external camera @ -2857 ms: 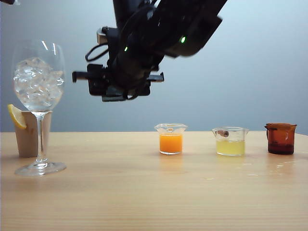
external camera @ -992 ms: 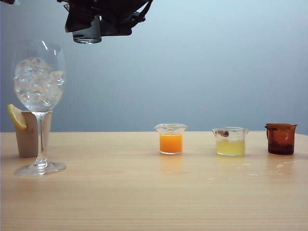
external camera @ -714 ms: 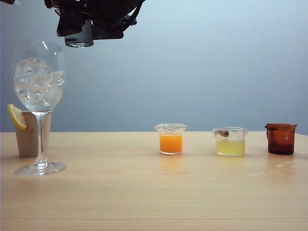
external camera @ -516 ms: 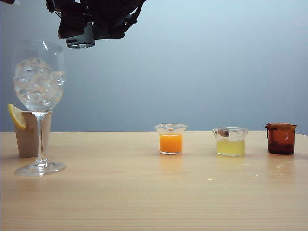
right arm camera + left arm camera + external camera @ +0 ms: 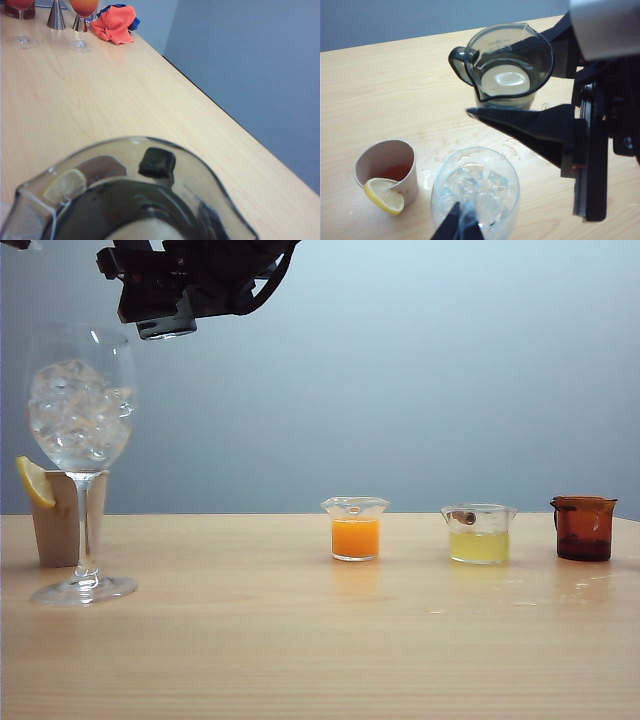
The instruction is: Pick up the first measuring cup from the left, pour the coconut rum inside into the goblet, and finally put the measuring cup back in its original place.
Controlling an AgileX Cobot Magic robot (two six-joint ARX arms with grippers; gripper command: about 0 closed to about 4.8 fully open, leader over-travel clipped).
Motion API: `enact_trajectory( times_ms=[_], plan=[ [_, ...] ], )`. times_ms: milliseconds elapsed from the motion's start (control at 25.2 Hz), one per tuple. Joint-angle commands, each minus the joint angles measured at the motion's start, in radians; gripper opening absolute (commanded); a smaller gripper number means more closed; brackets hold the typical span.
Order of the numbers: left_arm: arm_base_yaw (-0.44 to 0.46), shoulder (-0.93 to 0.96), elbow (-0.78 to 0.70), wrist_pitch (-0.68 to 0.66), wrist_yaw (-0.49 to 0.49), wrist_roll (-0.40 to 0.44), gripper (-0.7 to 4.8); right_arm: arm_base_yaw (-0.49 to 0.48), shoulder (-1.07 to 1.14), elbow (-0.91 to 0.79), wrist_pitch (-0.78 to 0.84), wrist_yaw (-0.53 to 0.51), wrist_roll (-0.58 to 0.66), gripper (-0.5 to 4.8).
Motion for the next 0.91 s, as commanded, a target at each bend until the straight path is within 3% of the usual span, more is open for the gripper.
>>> enact_trajectory(
  times_ms=[40,913],
  plan=[
    [-0.001,-0.002,0.003,0.013,0.005,-0.003,-0.03,0.002,-0.007,0.007,0.023,-0.026,-0.056,1.59],
    [-0.001,-0.002,0.003,0.013,0.005,-0.003,-0.03,0.002,-0.015,0.007,-0.007,-0.065,-0.37,1.56]
  ],
)
